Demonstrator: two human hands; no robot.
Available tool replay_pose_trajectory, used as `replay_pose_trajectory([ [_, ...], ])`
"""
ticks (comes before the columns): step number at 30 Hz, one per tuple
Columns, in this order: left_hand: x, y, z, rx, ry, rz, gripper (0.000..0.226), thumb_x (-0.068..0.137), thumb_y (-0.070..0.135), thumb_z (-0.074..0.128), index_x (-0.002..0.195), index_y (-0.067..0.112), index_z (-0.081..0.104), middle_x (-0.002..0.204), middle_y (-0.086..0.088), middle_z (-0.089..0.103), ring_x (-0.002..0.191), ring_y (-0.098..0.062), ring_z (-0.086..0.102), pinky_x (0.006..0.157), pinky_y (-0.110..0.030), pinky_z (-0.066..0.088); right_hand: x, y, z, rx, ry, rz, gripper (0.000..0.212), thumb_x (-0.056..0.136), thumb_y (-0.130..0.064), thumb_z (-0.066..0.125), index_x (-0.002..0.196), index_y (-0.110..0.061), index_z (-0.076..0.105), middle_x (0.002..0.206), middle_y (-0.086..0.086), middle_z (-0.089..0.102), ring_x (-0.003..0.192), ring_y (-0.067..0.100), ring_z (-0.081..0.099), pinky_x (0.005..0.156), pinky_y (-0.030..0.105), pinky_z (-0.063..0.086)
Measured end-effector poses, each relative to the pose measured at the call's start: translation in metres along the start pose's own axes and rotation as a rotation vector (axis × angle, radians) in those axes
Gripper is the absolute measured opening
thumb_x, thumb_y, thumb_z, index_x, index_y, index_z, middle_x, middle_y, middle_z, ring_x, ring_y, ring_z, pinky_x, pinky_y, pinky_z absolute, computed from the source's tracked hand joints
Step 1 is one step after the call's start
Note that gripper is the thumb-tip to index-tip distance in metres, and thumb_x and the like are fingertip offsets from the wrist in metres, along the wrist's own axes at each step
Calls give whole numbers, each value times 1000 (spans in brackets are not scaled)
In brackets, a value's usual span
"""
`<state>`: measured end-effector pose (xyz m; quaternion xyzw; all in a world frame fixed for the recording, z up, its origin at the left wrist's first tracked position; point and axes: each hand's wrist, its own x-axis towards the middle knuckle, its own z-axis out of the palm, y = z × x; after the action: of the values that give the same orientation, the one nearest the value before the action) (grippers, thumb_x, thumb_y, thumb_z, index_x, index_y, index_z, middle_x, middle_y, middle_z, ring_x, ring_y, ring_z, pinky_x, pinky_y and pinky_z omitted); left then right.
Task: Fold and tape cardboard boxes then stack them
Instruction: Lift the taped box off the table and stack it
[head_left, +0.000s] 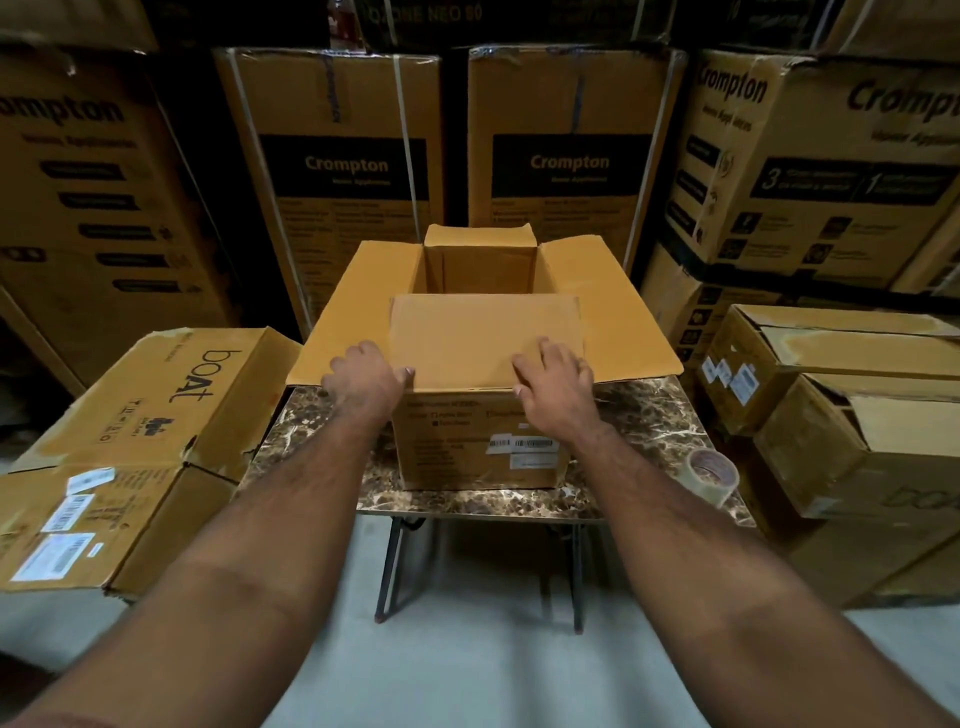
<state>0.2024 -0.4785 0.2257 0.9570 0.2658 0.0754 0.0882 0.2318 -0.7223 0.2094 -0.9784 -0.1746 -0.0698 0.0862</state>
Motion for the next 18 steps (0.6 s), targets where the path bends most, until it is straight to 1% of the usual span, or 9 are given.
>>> replay_pose_trajectory([
  [2,5,2,3,74,-19,-4,78,89,67,56,140,10,40,135,-15,51,123,-34,49,95,-44,44,7,5,7,-8,-110,-11,51,106,-45,35,155,-32,30,167,8,15,152,30,15,122,60,11],
  [4,8,3,8,145,-40,9,81,88,66,56,146,13,33,140,-18,45,127,-35,44,101,-46,39,13,8,15,3,-178,-1,51,107,-50,27,155,-34,31,166,6,21,152,28,20,122,61,10],
  [6,15,7,14,244,-51,76,71,90,61,51,148,24,33,144,-20,39,134,-37,37,110,-53,29,20,9,19,16,-180,0,51,106,-53,25,152,-35,38,162,3,33,148,27,28,120,60,16],
  [8,24,14,19,346,-82,208,54,94,56,46,142,32,45,154,-19,28,144,-39,22,117,-62,13,31,10,19,55,-159,7,51,105,-55,26,145,-34,50,152,1,46,140,27,36,115,57,26],
  [10,33,25,24,361,-123,311,46,97,50,44,138,32,52,162,-18,17,150,-41,8,118,-65,1,45,15,18,101,-150,19,53,104,-58,28,137,-31,58,144,1,54,133,25,43,109,56,33],
  [11,37,31,26,345,-139,329,44,98,48,42,137,31,54,162,-18,18,150,-41,7,119,-65,1,53,17,16,117,-155,24,54,103,-59,28,135,-31,60,142,1,56,131,25,45,107,56,35],
  [13,48,41,28,292,-161,323,44,100,45,37,136,27,56,159,-18,24,150,-40,11,119,-65,4,68,21,13,139,-181,24,55,102,-60,29,137,-29,59,143,1,56,131,24,47,107,56,36],
  [15,63,47,28,232,-159,327,48,102,48,32,138,25,54,158,-19,27,150,-39,13,119,-64,7,82,20,12,141,-177,14,57,103,-59,30,143,-26,53,147,2,52,133,25,45,109,57,35],
  [18,82,59,36,208,-183,344,55,103,52,28,145,23,47,161,-19,23,151,-38,10,120,-63,5,95,18,22,117,-165,35,61,102,-60,32,150,-24,43,154,3,45,139,28,41,112,56,33],
])
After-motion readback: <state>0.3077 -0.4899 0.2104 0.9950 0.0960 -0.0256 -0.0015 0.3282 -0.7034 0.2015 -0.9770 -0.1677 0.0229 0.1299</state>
